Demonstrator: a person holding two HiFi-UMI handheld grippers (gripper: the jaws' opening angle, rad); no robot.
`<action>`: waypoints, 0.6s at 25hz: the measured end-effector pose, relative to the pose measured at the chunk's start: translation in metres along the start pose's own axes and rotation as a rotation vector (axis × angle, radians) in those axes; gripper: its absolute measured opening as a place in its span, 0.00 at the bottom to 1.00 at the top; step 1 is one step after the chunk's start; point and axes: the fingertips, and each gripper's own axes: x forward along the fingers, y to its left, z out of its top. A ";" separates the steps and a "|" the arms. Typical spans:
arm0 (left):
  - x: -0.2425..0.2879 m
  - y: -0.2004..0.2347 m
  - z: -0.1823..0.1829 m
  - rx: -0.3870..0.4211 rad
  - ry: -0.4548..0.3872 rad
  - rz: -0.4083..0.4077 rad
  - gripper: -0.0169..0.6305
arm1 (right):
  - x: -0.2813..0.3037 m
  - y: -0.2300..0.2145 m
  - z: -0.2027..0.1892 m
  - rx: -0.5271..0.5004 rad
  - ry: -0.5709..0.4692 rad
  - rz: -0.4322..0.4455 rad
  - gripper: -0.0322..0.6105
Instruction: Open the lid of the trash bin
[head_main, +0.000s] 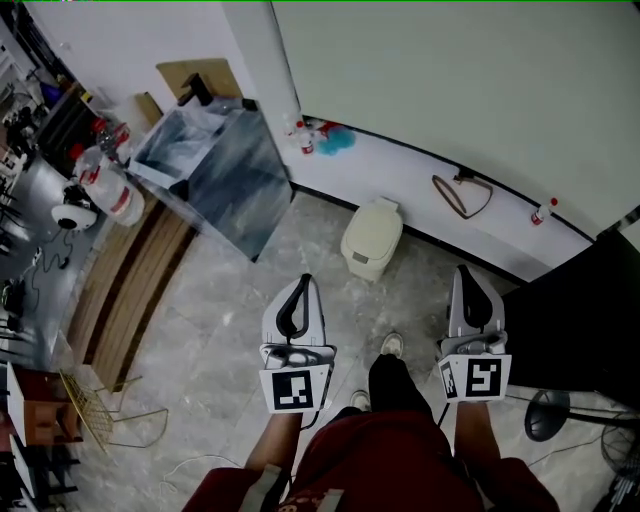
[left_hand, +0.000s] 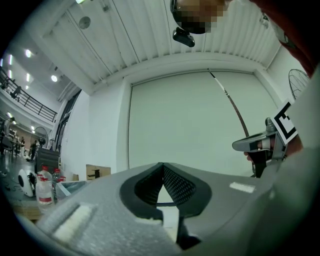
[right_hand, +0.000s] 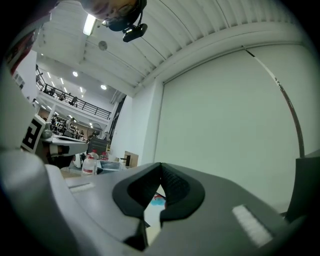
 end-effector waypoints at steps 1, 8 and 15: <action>0.010 -0.003 -0.001 0.003 -0.002 -0.004 0.03 | 0.006 -0.007 -0.003 0.003 -0.006 -0.004 0.05; 0.089 -0.028 -0.004 0.015 -0.006 -0.039 0.03 | 0.058 -0.057 -0.016 0.030 -0.024 -0.028 0.05; 0.160 -0.053 -0.003 0.015 -0.008 -0.072 0.03 | 0.092 -0.123 -0.030 0.031 -0.008 -0.078 0.05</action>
